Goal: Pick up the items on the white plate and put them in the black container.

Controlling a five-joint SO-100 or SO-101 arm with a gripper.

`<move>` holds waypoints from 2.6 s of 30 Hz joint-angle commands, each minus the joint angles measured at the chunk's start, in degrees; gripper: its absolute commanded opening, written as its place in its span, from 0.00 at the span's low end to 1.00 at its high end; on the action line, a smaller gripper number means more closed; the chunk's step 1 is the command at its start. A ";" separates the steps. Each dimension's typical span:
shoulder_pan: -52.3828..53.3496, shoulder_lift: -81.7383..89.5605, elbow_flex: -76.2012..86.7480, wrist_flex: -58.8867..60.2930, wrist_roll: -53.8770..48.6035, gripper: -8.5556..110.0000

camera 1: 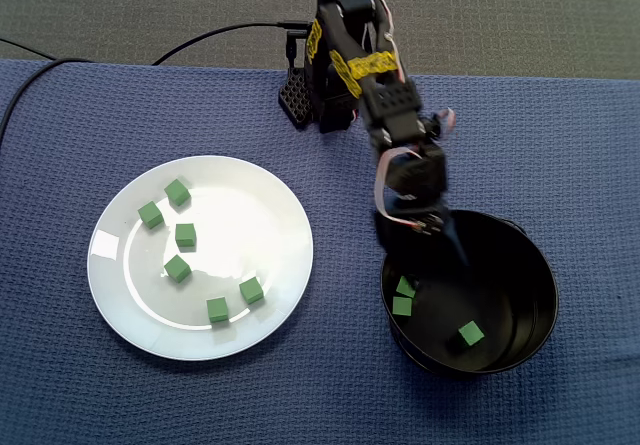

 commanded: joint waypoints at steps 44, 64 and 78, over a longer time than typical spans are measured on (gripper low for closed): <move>71.19 -8.26 1.49 24.70 -32.87 0.26; 70.84 -14.77 -0.44 20.83 -34.98 0.27; 71.81 -20.13 -3.69 18.28 -37.27 0.27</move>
